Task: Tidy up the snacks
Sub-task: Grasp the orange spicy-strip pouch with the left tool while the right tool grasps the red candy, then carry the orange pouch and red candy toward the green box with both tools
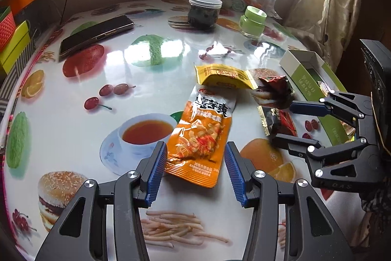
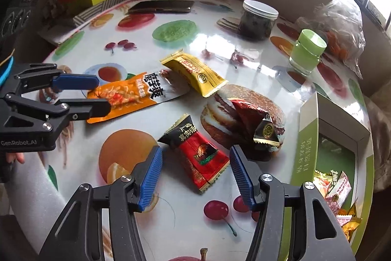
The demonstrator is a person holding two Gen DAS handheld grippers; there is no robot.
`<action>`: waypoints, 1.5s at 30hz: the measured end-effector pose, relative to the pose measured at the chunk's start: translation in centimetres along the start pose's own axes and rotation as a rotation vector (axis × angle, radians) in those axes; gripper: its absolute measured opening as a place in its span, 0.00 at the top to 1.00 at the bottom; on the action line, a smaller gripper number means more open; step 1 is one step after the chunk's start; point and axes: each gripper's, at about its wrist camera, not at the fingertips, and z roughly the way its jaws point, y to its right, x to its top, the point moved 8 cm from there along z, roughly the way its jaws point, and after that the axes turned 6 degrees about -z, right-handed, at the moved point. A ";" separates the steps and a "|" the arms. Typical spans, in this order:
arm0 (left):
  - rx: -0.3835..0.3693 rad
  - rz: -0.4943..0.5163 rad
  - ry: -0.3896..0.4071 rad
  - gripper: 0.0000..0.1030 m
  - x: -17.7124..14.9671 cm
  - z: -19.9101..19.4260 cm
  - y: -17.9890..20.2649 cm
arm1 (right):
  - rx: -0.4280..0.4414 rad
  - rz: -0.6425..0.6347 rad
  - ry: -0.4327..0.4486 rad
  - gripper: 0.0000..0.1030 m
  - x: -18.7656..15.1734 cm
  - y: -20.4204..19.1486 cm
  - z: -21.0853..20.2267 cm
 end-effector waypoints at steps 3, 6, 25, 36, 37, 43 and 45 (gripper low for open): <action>0.016 0.012 -0.013 0.52 0.4 0.8 -0.1 | 0.007 -0.001 0.004 0.43 0.3 -0.1 0.4; 0.016 0.030 -0.028 0.47 0.5 1.5 0.1 | 0.011 0.000 0.010 0.42 0.5 -0.2 0.6; 0.071 0.118 -0.033 0.39 1.1 2.9 1.3 | 0.019 0.103 0.037 0.56 0.0 0.5 0.3; 0.069 0.125 -0.014 0.53 0.9 2.6 2.2 | -0.006 0.160 0.060 0.73 -0.4 0.7 -0.1; 0.070 0.123 -0.012 0.54 0.8 2.6 2.2 | -0.008 0.167 0.063 0.73 -0.4 0.7 -0.2; 0.071 0.107 -0.009 0.55 0.8 2.6 2.3 | -0.008 0.190 0.072 0.75 -0.7 0.6 -0.4; 0.066 0.103 -0.010 0.55 0.8 2.5 2.3 | -0.008 0.201 0.075 0.77 -0.8 0.6 -0.5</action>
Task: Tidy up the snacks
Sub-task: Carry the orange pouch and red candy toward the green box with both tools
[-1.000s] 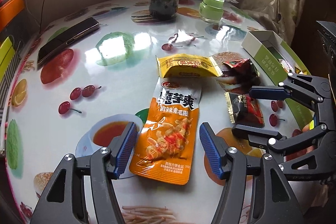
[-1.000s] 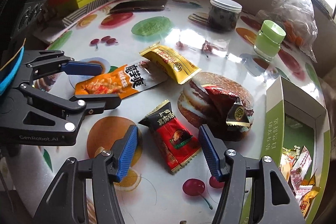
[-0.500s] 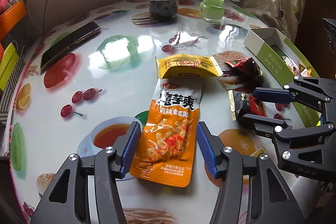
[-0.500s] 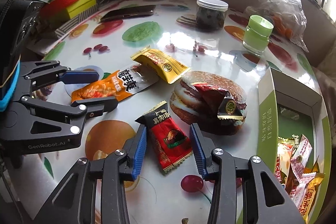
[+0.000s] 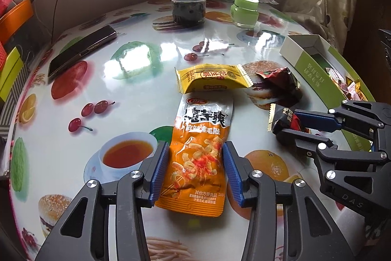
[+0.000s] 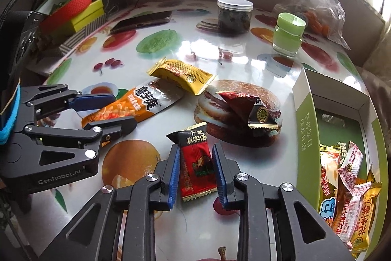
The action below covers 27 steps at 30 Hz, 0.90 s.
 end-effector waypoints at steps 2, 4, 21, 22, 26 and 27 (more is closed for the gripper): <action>-0.007 -0.012 0.002 0.55 -0.1 -0.1 0.1 | -0.002 0.013 0.003 0.77 -0.1 0.1 -0.1; -0.013 -0.024 0.003 0.55 -0.3 -0.3 0.3 | -0.005 0.027 0.007 0.77 -0.3 0.1 -0.3; -0.047 -0.051 0.037 0.55 -1.2 -3.2 2.4 | -0.008 0.115 0.070 0.78 -1.5 0.5 -3.7; -0.047 -0.050 0.041 0.55 -1.2 -3.5 2.5 | -0.006 0.121 0.072 0.78 -1.6 0.5 -3.9; -0.061 -0.044 0.061 0.55 -0.9 -4.6 3.3 | -0.011 0.133 0.094 0.78 -1.7 0.7 -5.1; -0.066 -0.043 0.064 0.55 -0.8 -4.8 3.4 | -0.009 0.136 0.099 0.78 -1.7 0.7 -5.4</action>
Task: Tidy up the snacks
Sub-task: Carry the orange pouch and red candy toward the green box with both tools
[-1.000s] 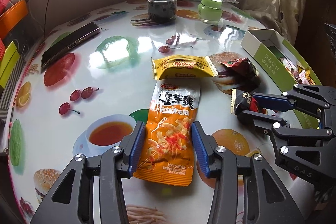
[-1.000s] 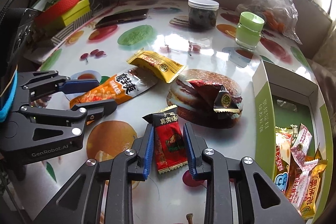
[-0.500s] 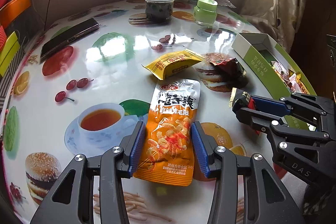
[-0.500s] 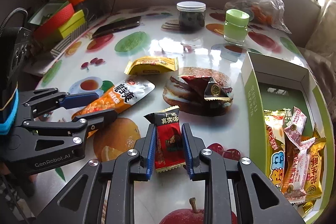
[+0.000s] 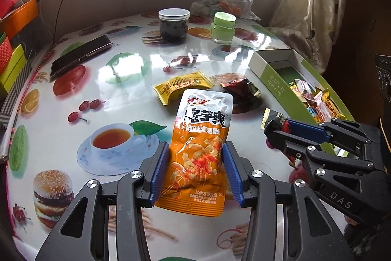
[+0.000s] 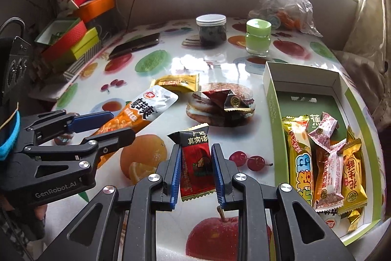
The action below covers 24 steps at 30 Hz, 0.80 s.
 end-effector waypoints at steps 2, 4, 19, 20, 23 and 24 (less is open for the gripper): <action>-0.005 0.001 0.009 0.55 0.2 -0.4 0.3 | -0.007 0.004 0.009 0.78 0.0 0.1 -0.6; -0.007 0.003 0.015 0.55 0.3 -0.6 0.7 | -0.010 0.008 0.019 0.78 0.0 0.2 -1.1; -0.059 0.039 0.042 0.55 1.8 -1.5 4.7 | -0.082 0.084 0.085 0.78 -0.1 3.4 -5.1; -0.062 0.043 0.041 0.55 1.9 -1.5 5.1 | -0.088 0.093 0.089 0.78 -0.1 3.7 -5.4; -0.077 0.055 0.040 0.55 2.2 -1.3 6.2 | -0.104 0.113 0.098 0.78 -0.4 4.7 -6.1; -0.081 0.057 0.039 0.55 2.3 -1.2 6.5 | -0.110 0.120 0.099 0.78 -0.5 5.1 -6.3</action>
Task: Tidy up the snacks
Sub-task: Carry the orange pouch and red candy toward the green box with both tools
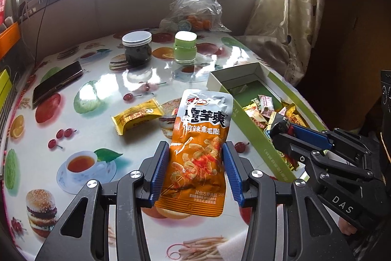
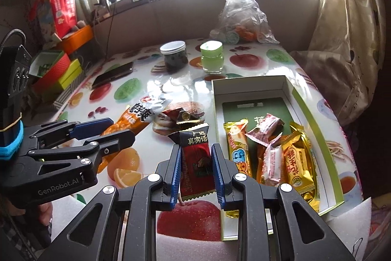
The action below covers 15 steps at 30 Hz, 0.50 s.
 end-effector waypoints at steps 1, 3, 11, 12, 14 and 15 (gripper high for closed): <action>-0.005 0.003 0.000 0.55 0.1 0.1 0.4 | -0.004 0.005 0.000 0.78 -0.1 0.3 -0.1; -0.014 0.012 -0.002 0.55 0.3 0.4 1.1 | -0.018 0.013 -0.001 0.78 -0.3 1.0 -0.4; -0.044 0.042 -0.011 0.55 1.1 1.5 3.6 | -0.079 0.048 -0.001 0.78 -1.0 3.7 -1.2; -0.047 0.043 -0.013 0.55 1.2 1.6 3.8 | -0.093 0.050 -0.002 0.78 -1.2 4.0 -1.3; -0.059 0.050 -0.014 0.55 1.4 1.9 4.5 | -0.100 0.063 -0.002 0.78 -1.4 4.6 -1.5; -0.061 0.051 -0.016 0.55 1.6 2.1 4.8 | -0.105 0.068 -0.003 0.78 -1.5 4.9 -1.5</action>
